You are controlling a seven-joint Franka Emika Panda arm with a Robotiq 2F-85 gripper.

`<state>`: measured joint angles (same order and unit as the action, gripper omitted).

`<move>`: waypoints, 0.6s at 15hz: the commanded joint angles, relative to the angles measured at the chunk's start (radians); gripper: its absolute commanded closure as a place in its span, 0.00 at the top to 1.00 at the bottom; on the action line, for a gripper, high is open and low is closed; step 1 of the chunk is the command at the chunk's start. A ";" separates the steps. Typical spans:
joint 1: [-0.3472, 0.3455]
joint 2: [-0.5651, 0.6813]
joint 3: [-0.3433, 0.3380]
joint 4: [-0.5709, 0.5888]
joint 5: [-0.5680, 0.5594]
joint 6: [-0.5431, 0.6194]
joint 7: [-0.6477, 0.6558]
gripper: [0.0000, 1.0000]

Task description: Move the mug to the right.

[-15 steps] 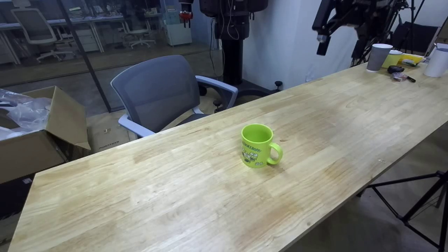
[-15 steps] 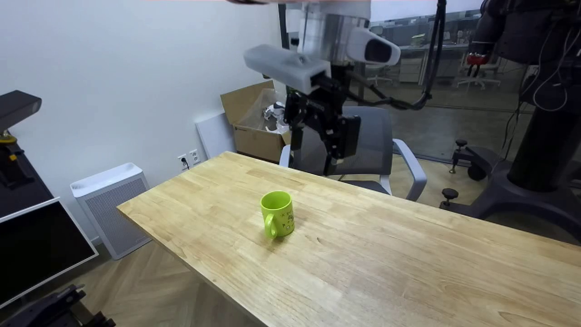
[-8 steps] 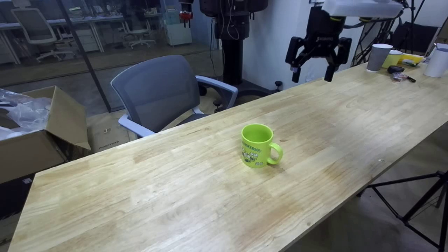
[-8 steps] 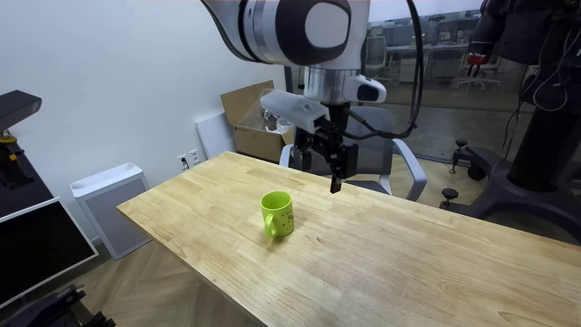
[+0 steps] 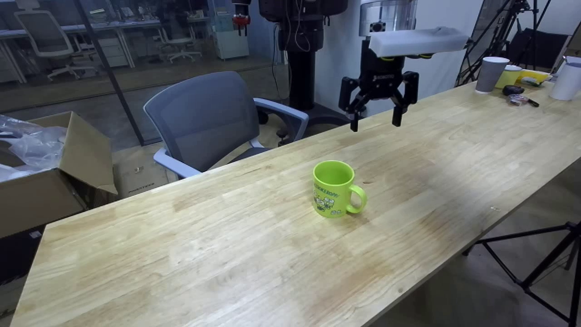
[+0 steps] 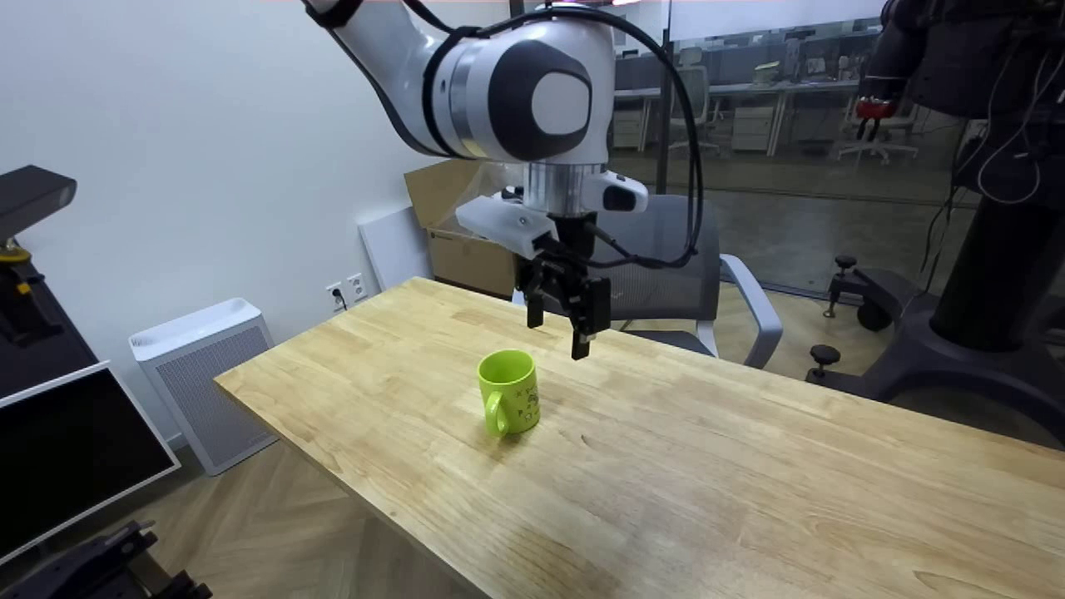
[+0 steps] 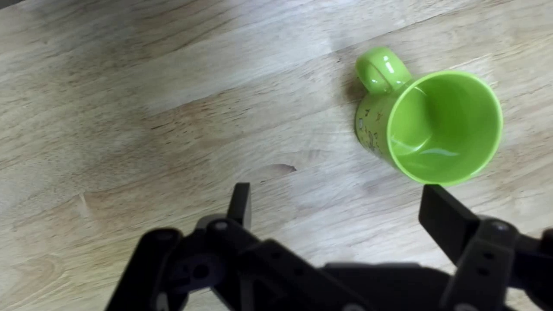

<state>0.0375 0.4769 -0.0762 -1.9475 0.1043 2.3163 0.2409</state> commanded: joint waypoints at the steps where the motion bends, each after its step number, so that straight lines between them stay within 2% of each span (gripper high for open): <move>1: 0.010 0.047 -0.002 0.070 -0.023 -0.040 0.061 1.00; 9: 0.026 0.093 0.006 0.109 -0.024 -0.114 0.080 1.00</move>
<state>0.0486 0.5577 -0.0754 -1.8724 0.0979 2.2529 0.2703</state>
